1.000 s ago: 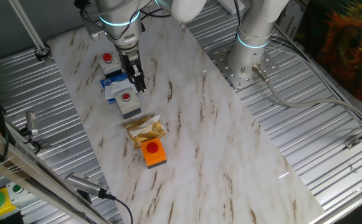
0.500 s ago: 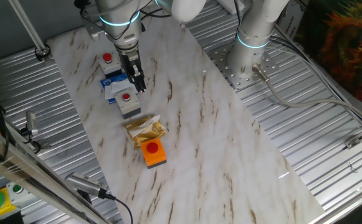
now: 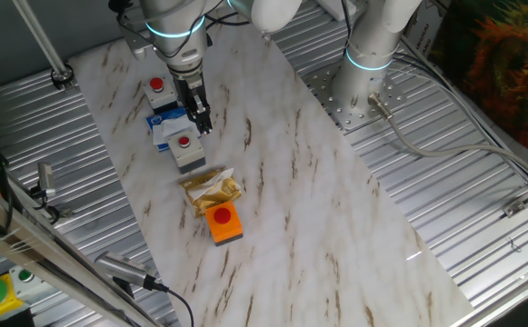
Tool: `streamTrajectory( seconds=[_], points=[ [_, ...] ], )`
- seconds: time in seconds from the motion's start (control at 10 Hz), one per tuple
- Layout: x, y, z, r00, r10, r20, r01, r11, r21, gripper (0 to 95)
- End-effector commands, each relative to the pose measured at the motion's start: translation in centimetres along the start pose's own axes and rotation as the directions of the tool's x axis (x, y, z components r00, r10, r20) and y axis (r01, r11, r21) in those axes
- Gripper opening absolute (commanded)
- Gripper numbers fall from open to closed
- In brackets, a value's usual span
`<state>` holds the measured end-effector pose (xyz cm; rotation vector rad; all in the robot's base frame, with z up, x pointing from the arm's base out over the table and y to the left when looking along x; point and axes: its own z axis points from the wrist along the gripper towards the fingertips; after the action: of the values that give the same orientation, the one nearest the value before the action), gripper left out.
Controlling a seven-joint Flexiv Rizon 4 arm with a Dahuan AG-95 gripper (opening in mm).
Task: Press three buttons from left to right in sequence
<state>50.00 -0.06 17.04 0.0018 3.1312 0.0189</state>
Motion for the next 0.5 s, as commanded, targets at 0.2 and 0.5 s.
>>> streamTrajectory(
  seconds=[0.2, 0.5],
  points=[
    [0.01, 0.05, 0.01, 1.0, -0.007, -0.007, 0.007, 1.0, 0.011, 19.0],
    [0.1, -0.29, -0.16, 1.0, -0.025, -0.006, 0.026, 0.999, 0.023, 19.0]
  ],
)
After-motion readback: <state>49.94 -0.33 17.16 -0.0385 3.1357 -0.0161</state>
